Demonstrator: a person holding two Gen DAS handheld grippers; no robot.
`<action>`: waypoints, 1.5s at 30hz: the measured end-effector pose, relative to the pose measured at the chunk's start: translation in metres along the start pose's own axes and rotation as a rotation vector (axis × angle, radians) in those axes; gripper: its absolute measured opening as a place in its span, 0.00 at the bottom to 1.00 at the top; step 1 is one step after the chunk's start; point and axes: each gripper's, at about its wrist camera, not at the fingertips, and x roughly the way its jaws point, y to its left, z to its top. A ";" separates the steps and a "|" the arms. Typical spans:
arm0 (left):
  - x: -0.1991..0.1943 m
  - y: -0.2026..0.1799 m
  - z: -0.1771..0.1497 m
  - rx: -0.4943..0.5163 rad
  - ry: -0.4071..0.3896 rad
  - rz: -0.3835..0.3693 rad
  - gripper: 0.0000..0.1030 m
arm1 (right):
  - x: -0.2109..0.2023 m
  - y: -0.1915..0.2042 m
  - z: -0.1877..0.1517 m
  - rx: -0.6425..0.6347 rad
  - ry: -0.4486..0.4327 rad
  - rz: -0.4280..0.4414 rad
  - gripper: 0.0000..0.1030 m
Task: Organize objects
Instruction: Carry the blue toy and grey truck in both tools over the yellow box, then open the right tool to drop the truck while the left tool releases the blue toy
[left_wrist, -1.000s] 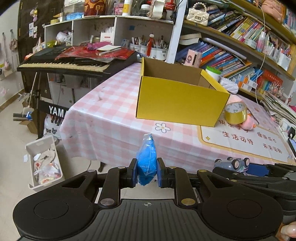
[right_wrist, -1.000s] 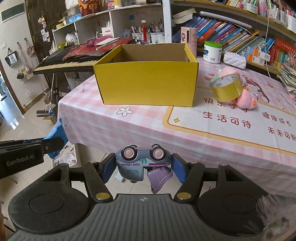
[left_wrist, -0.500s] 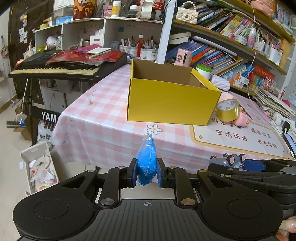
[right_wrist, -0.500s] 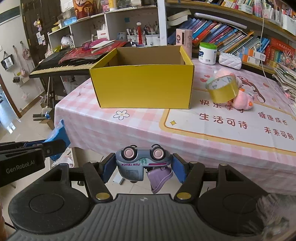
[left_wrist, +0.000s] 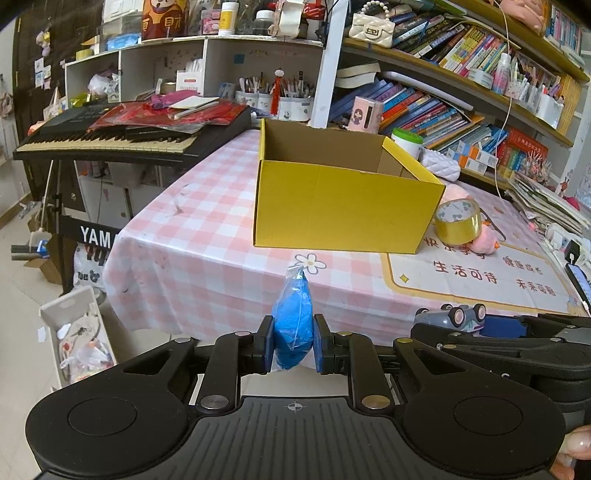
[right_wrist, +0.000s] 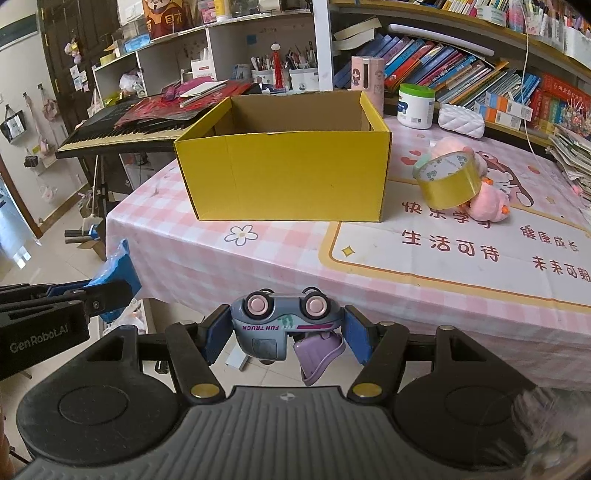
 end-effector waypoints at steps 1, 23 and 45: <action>0.000 0.000 0.000 -0.002 0.000 -0.004 0.18 | 0.000 0.000 0.000 -0.001 -0.001 0.000 0.60; 0.027 -0.013 0.070 -0.061 -0.123 -0.059 0.18 | 0.018 -0.021 0.063 -0.032 -0.201 0.002 0.60; 0.142 -0.058 0.159 -0.011 -0.103 0.122 0.19 | 0.133 -0.069 0.217 -0.258 -0.234 0.133 0.61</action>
